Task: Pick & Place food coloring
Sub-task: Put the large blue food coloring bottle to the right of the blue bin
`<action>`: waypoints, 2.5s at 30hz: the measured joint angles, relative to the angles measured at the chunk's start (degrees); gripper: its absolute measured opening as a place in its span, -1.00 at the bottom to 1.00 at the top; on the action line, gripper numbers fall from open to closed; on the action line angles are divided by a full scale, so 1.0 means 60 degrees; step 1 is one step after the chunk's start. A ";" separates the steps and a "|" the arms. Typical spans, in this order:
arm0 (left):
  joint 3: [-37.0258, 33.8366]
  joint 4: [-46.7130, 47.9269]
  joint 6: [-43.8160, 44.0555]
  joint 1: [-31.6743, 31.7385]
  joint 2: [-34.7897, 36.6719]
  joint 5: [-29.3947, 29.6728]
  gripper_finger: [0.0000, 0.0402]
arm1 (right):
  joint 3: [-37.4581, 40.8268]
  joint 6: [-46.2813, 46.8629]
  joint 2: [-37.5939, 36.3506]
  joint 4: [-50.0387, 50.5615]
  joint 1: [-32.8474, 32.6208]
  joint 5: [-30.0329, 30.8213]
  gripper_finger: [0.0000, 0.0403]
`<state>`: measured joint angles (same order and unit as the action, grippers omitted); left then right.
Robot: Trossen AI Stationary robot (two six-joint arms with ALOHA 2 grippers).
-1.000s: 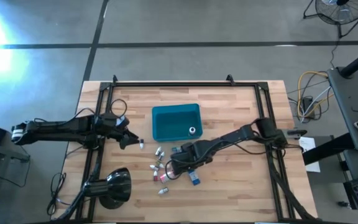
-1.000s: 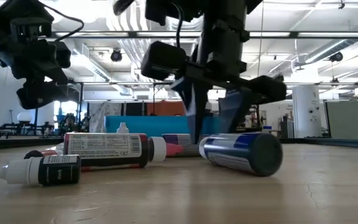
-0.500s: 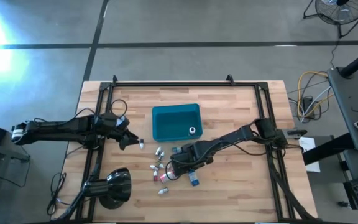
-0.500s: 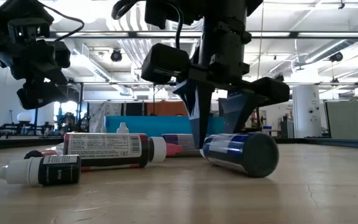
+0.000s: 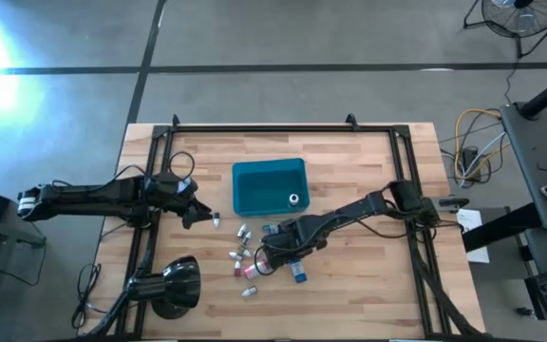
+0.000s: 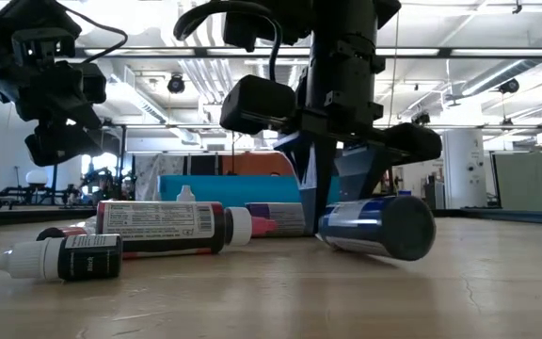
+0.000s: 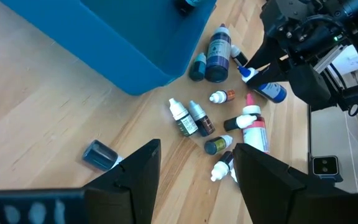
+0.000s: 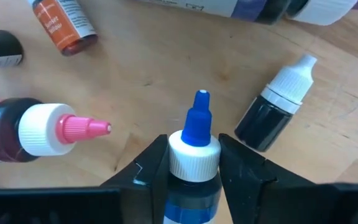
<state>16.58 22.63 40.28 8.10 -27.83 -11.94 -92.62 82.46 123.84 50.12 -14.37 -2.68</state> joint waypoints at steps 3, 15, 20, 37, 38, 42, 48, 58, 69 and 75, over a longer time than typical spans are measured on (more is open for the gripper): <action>0.0000 0.0000 0.0007 0.0000 0.0000 0.0000 -0.11 | 0.0007 -0.0077 -0.0158 -0.0020 -0.0029 0.0593 -0.48; 0.0000 0.0009 0.0109 0.0007 -0.0011 0.0001 -0.11 | 0.0015 -0.0842 -0.2732 0.0085 -0.0196 0.5246 -0.49; 0.0000 0.0039 0.0111 0.0007 -0.0014 0.0001 -0.11 | 0.0021 -0.2002 -0.3760 0.0097 -0.0198 0.8330 -0.49; 0.0000 0.0029 0.0112 0.0000 -0.0015 0.0003 -0.11 | 0.0654 -0.3692 -0.4207 0.0014 0.0428 1.0023 -0.49; 0.0000 0.0026 0.0112 0.0000 -0.0015 0.0004 -0.11 | 0.0854 -0.3399 -0.4260 0.0023 0.0339 1.0117 -0.49; 0.0000 0.0018 0.0112 0.0000 -0.0015 0.0004 -0.11 | 0.1816 -0.1915 -0.4608 0.0059 -0.0114 1.0725 -0.49; 0.0000 0.0018 0.0109 0.0000 -0.0015 0.0001 -0.11 | 0.3316 0.0267 -0.5304 0.0663 -0.0746 1.1740 -0.49; 0.0000 0.0022 0.0109 0.0007 -0.0015 0.0000 -0.11 | 0.5333 0.4421 -0.5727 0.2391 -0.0747 1.1346 -0.47; 0.0000 0.0029 0.0108 0.0004 -0.0015 0.0003 -0.11 | 0.6628 0.5450 -0.5731 0.2327 -0.0618 1.0558 -0.46; 0.0000 0.0033 0.0108 0.0004 -0.0015 0.0001 -0.11 | 0.6708 0.5377 -0.5735 0.2235 -0.0619 1.0430 -0.45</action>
<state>16.58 22.83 40.93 8.12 -27.92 -11.94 -52.37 114.72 89.43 63.53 -18.09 59.90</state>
